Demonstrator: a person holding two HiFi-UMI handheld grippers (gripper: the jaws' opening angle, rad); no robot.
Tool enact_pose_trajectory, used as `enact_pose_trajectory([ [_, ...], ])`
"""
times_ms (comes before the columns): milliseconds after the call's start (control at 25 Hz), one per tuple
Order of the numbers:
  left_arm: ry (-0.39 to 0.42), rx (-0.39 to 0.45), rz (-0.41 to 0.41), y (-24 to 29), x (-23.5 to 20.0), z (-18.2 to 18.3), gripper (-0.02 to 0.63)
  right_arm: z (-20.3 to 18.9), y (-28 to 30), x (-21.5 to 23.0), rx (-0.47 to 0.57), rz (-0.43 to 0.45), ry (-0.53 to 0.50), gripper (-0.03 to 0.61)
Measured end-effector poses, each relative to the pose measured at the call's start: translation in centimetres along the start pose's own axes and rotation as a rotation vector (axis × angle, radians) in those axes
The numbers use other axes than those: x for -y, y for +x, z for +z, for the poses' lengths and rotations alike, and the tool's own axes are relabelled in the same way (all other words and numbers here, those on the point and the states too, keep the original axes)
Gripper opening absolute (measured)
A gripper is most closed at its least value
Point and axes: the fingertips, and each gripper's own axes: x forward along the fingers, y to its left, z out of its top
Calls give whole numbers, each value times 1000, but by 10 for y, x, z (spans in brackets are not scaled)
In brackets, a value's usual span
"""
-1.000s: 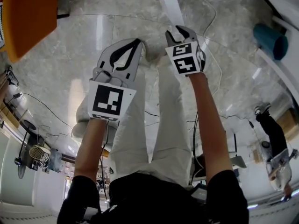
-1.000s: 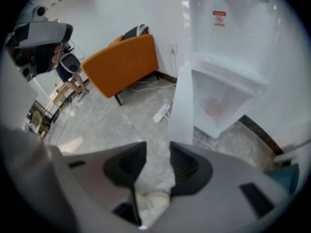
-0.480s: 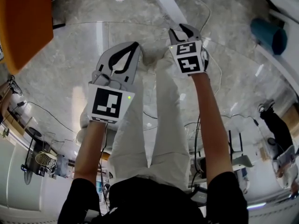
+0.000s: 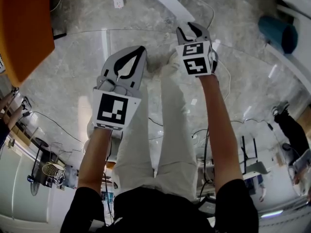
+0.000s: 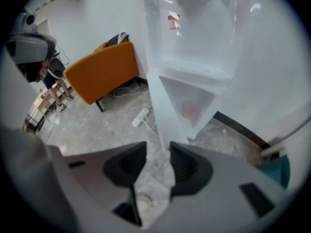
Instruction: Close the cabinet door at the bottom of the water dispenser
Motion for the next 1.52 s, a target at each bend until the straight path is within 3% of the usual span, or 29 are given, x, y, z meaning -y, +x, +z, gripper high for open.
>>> enact_pose_trajectory([
  [1520, 64, -3, -48, 69, 23, 22, 9, 61, 15, 135, 212, -162, 221, 166],
])
